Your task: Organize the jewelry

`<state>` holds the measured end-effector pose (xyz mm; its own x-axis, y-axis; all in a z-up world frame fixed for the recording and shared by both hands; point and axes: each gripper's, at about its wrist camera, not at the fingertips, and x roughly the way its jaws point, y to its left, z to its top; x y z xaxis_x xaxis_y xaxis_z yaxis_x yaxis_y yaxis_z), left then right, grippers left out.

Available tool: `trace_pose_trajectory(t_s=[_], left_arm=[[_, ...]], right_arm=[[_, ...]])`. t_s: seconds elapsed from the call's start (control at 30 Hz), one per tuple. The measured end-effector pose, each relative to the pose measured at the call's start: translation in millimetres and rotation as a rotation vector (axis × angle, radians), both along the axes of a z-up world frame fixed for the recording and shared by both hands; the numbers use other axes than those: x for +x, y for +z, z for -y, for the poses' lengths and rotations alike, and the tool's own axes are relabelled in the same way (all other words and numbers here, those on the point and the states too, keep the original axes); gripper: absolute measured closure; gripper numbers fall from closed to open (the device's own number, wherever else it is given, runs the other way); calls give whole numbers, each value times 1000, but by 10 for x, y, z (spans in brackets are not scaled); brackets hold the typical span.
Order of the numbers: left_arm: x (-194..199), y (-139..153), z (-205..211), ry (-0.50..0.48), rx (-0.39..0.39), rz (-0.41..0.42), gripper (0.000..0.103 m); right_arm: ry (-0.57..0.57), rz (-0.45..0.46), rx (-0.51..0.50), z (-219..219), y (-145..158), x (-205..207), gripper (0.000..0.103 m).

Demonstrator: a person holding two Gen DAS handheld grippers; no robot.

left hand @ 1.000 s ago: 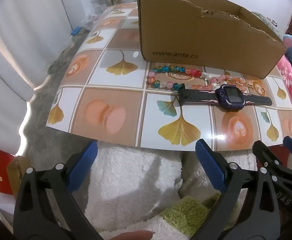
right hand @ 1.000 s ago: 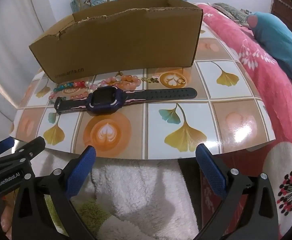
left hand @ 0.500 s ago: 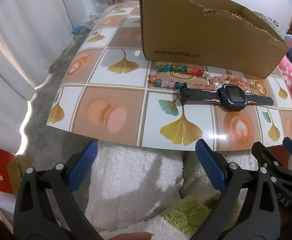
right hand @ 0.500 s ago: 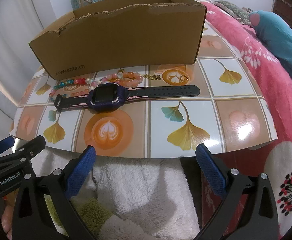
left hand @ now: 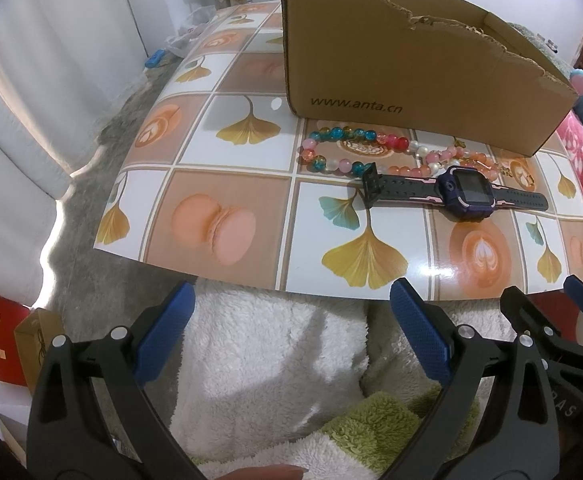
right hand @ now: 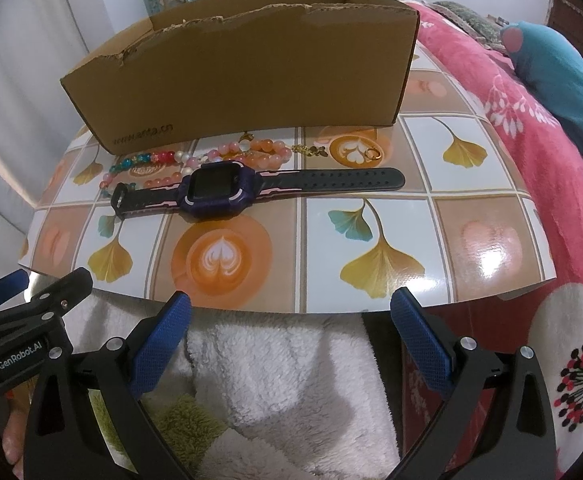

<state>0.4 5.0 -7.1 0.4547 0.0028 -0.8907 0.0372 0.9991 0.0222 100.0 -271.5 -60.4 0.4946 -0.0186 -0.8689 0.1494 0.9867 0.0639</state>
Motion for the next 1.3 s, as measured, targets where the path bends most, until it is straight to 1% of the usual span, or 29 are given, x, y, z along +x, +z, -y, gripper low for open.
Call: trace_pose_trajectory(t_s=[1.3], left_arm=[[-10, 3, -31, 0, 6, 0, 8]], right_arm=[[4, -1, 0, -9, 4, 11, 6]])
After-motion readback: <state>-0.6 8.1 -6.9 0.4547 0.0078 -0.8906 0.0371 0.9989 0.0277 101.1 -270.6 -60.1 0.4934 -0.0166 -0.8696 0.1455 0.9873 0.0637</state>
